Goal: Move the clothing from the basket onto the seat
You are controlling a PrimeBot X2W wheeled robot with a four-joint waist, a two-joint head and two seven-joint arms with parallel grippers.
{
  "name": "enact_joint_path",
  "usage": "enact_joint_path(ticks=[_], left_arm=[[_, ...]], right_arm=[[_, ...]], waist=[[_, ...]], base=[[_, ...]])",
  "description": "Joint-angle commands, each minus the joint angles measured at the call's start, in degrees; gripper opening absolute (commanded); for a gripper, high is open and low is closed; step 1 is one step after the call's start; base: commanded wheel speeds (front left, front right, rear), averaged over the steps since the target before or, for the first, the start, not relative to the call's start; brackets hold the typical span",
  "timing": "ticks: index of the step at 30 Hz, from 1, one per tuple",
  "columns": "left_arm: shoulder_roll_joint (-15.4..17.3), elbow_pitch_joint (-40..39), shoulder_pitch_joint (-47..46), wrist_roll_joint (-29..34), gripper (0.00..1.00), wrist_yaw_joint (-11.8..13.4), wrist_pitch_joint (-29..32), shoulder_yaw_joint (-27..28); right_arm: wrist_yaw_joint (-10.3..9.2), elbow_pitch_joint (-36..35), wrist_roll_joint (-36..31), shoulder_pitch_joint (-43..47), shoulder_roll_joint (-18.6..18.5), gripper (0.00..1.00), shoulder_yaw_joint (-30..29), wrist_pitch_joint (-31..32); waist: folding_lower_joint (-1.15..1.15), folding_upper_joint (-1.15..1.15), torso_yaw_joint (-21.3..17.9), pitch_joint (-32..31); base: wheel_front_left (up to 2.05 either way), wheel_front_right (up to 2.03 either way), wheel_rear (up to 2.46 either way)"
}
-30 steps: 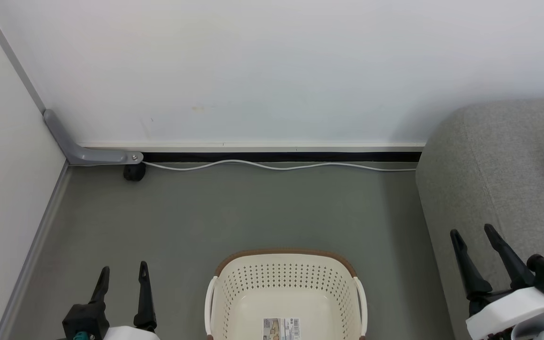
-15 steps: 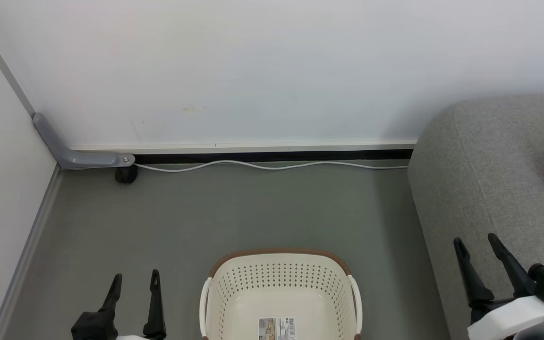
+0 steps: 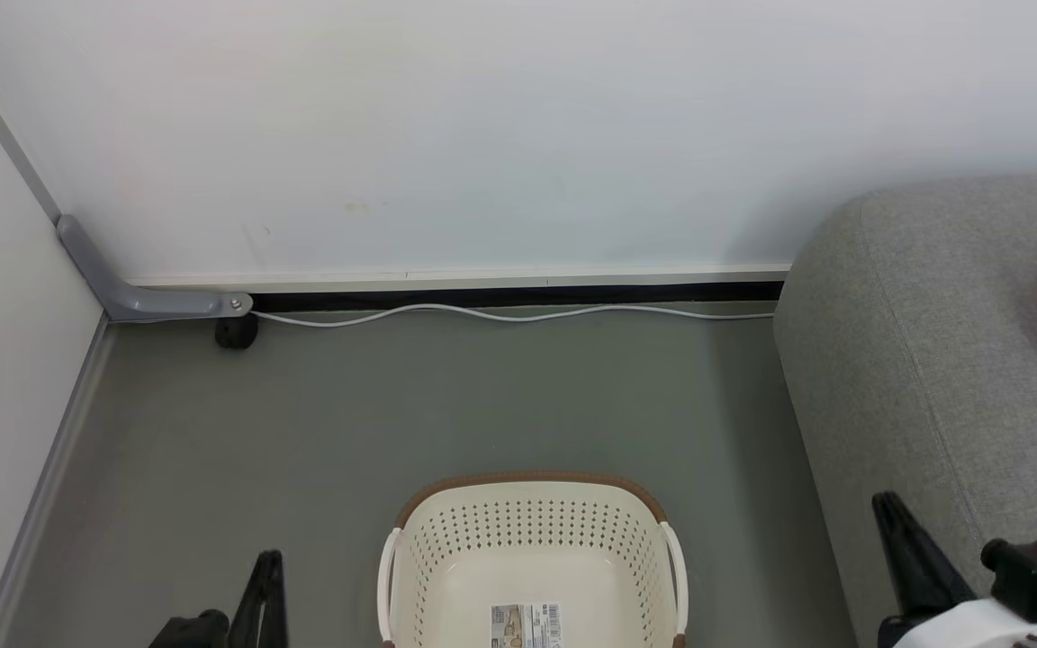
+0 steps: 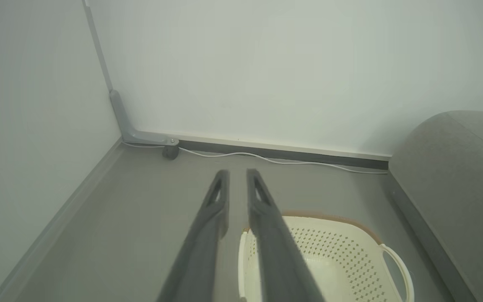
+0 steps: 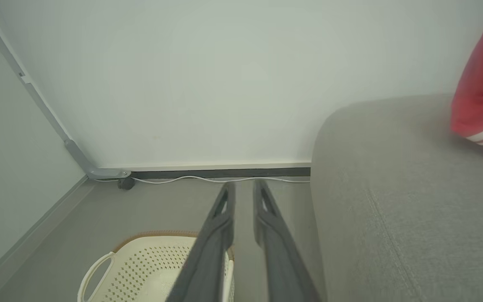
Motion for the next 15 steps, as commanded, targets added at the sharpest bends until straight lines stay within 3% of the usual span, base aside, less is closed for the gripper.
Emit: enact_joint_path(ticks=[1, 6, 15], left_arm=[[0.1, -0.4, -0.6, -1.5, 0.0, -0.3, 0.5, 0.4], [0.1, -0.5, -0.9, -4.0, 0.0, -0.7, 1.2, 0.8], [0.1, -0.9, -1.6, -9.6, 0.0, -1.6, 2.7, 1.5]], right_arm=[[-0.01, -0.6, 1.3, -0.4, -0.1, 0.0, -0.5, 0.4], [-0.01, -0.8, 3.6, -0.5, 0.2, 0.0, -1.0, 1.0], [0.0, -1.1, 8.5, -0.8, 1.0, 0.0, -2.2, 2.5]], waist=[[0.01, 0.0, 0.0, 0.0], [0.12, 0.0, -0.1, -0.1], [0.0, 0.0, -0.1, 0.0]], base=[[0.0, 0.0, 0.0], [0.0, 0.0, 0.0], [0.0, 0.0, 0.0]])
